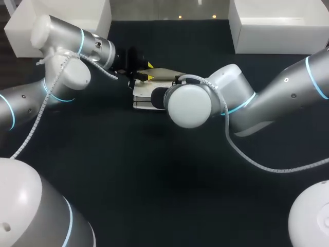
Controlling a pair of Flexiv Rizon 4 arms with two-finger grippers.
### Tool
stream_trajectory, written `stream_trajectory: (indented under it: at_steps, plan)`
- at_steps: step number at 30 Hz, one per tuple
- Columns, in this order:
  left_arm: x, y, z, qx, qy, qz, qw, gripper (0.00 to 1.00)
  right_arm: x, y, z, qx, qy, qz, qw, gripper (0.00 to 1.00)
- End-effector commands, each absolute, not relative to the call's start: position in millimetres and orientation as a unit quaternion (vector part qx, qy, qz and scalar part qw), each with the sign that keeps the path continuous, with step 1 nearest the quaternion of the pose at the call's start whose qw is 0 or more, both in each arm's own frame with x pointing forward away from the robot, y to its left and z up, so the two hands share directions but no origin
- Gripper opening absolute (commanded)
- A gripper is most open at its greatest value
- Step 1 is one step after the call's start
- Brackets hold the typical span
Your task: Pick up the bag, open it, inspect its contents, close it, and place it on the opposite side
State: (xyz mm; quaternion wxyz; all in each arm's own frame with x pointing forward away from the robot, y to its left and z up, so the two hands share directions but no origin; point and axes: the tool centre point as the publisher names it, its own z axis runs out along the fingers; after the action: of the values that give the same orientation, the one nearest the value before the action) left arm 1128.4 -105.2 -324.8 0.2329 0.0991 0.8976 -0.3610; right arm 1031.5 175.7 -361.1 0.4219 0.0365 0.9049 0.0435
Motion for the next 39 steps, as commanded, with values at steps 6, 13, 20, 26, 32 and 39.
stream_trajectory:
  at_steps: [6, 13, 20, 26, 32, 39]
  plan:
    - [1138, -108, -323, 0.11, 0.895, -0.364, 0.234, 0.0, 1032, 176, -362, 0.037, 0.904, 0.044, 0.423, 0.0]
    - [1120, -103, -336, 0.134, 0.878, -0.38, 0.26, 0.0, 1032, 176, -362, 0.037, 0.904, 0.044, 0.423, 0.0]
    - [1099, -101, -344, 0.15, 0.867, -0.38, 0.286, 0.0, 1032, 176, -362, 0.037, 0.904, 0.044, 0.423, 0.0]
    - [1095, -102, -350, 0.158, 0.865, -0.372, 0.296, 0.0, 1032, 176, -362, 0.037, 0.904, 0.044, 0.423, 0.0]
    - [1093, -102, -354, 0.163, 0.871, -0.364, 0.287, 0.0, 1032, 176, -362, 0.037, 0.904, 0.044, 0.423, 0.0]
    - [1099, -101, -348, 0.156, 0.875, -0.365, 0.278, 0.37, 1032, 176, -362, 0.037, 0.904, 0.044, 0.423, 0.0]
